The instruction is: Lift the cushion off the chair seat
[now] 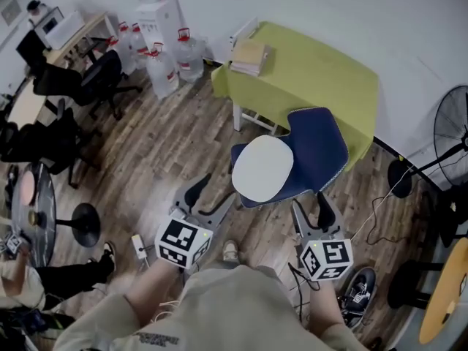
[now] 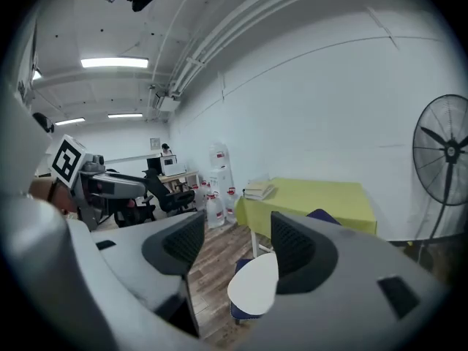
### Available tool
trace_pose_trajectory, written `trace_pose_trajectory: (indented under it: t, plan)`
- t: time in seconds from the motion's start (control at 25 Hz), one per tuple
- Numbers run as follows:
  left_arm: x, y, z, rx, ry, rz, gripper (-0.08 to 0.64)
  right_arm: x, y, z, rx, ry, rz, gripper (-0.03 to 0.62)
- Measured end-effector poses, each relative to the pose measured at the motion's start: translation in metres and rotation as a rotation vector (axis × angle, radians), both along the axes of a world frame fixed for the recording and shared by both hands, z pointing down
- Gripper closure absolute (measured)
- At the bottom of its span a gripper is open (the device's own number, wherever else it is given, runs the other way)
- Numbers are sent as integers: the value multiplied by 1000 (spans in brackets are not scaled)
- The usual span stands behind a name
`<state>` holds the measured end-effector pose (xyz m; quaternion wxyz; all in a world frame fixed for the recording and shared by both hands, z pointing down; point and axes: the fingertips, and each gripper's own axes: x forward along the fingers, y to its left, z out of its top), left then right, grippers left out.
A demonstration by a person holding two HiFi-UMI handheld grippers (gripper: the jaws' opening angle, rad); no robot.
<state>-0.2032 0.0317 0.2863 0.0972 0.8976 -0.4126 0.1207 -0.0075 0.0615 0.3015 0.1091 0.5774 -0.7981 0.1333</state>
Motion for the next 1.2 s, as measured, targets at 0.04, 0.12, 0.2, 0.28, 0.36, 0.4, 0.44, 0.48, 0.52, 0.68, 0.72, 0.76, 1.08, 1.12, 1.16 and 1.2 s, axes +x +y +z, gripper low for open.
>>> trace_pose_trajectory:
  t: [0.04,0.12,0.2,0.28,0.36,0.4,0.44,0.48,0.52,0.68,0.72,0.76,1.08,1.12,1.16,1.2]
  plan:
    - [0,-9,7,-9,-14,8,301,0,-7,10,-19,9,7,310]
    - [-2,-25,19,-24,-37,10,301,0,-20,27,-52,18,16,308]
    - [-2,-40,30,-42,-48,6,301,3,-32,42,-83,11,23,307]
    - [1,-54,41,-65,-54,5,299,9,-44,57,-113,0,33,307]
    - [6,-65,54,-92,-62,7,299,16,-54,72,-142,-12,41,307]
    - [10,-70,60,-106,-67,7,301,20,-60,78,-155,-20,42,307]
    - [14,-77,67,-120,-74,8,299,24,-66,84,-168,-28,41,307]
    - [18,-84,73,-132,-82,9,299,28,-73,90,-182,-35,38,307]
    - [23,-93,79,-142,-92,11,301,31,-81,96,-195,-40,35,307]
    - [46,-130,100,-188,-117,10,299,54,-114,125,-251,-12,19,307]
    - [53,-140,107,-204,-115,7,299,63,-123,133,-264,-3,19,307]
    - [60,-149,113,-221,-113,5,301,71,-133,141,-276,-4,21,307]
    - [94,-215,168,-299,-177,-34,299,94,-191,203,-400,-81,-4,307]
    - [98,-223,176,-305,-185,-35,299,97,-198,212,-414,-93,-4,307]
    - [103,-229,185,-312,-195,-32,299,100,-205,222,-427,-105,-3,307]
    - [107,-235,193,-322,-205,-29,299,104,-212,231,-438,-118,0,307]
